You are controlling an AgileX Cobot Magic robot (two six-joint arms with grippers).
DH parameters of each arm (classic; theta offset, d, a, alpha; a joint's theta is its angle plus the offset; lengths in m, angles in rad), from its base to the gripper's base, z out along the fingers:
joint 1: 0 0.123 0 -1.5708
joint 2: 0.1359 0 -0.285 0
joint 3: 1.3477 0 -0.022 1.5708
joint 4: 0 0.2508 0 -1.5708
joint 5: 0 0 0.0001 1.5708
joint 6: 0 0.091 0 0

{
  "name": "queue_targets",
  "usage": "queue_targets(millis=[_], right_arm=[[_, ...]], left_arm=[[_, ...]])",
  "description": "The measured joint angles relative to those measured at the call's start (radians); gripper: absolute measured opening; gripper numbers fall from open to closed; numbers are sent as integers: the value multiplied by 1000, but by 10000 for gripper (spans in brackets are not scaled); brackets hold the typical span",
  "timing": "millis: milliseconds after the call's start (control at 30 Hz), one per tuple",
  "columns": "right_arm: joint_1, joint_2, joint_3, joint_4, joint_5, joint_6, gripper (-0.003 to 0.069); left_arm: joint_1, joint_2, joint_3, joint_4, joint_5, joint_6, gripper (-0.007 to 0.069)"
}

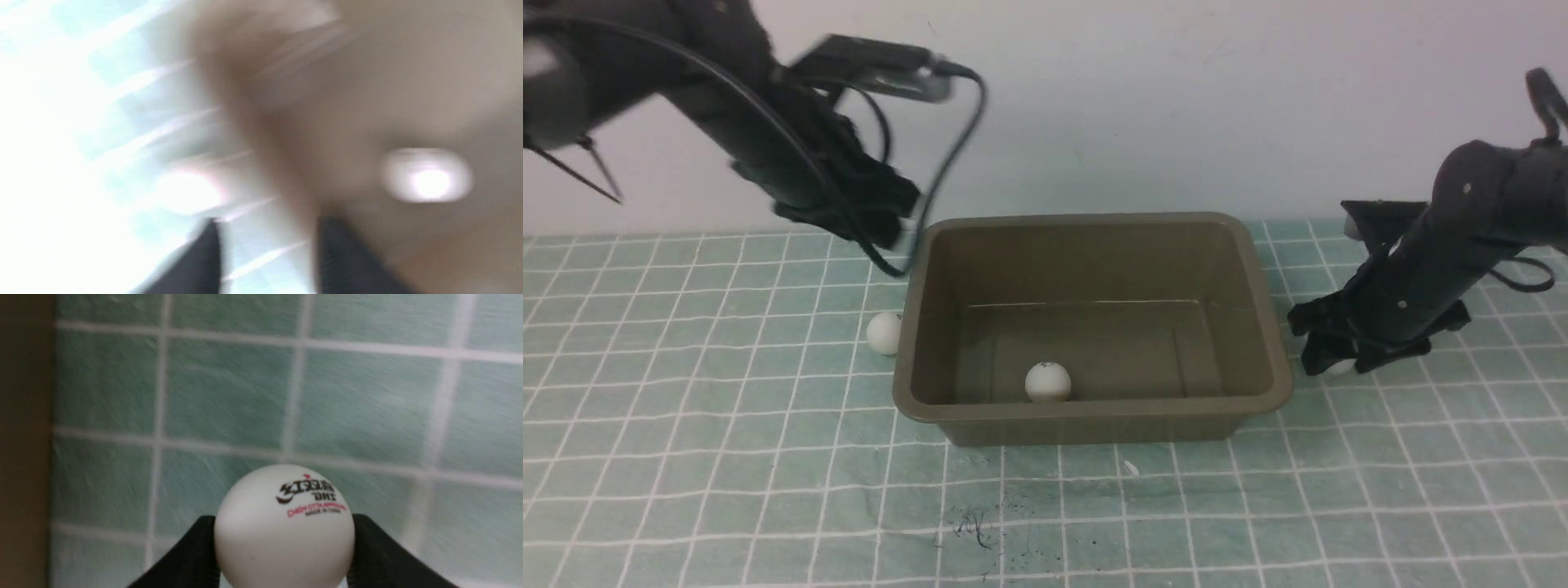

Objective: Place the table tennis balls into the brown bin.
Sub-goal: 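Reach for and grasp a ping pong ball on the table, then release the ping pong ball into the bin and lift the gripper away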

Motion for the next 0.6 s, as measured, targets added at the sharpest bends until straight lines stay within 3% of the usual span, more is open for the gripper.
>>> queue_targets(millis=[33,100,267,400,433,600], right_arm=[[-6,-50,-10,-16,40,18,363],[-10,-131,-23,-12,72,40,363],[50,-283,-44,142,79,15,363],[149,-269,-44,212,45,-97,363],[183,-243,-54,224,38,-122,378],[201,-235,-146,206,115,-119,573]], left_arm=[[59,-4,0,22,3,-23,78],[125,10,-1,20,14,-27,25],[151,110,-1,-124,61,97,22],[128,182,0,-216,49,177,110],[113,220,0,-239,23,195,195],[79,298,0,-254,-112,205,474]])
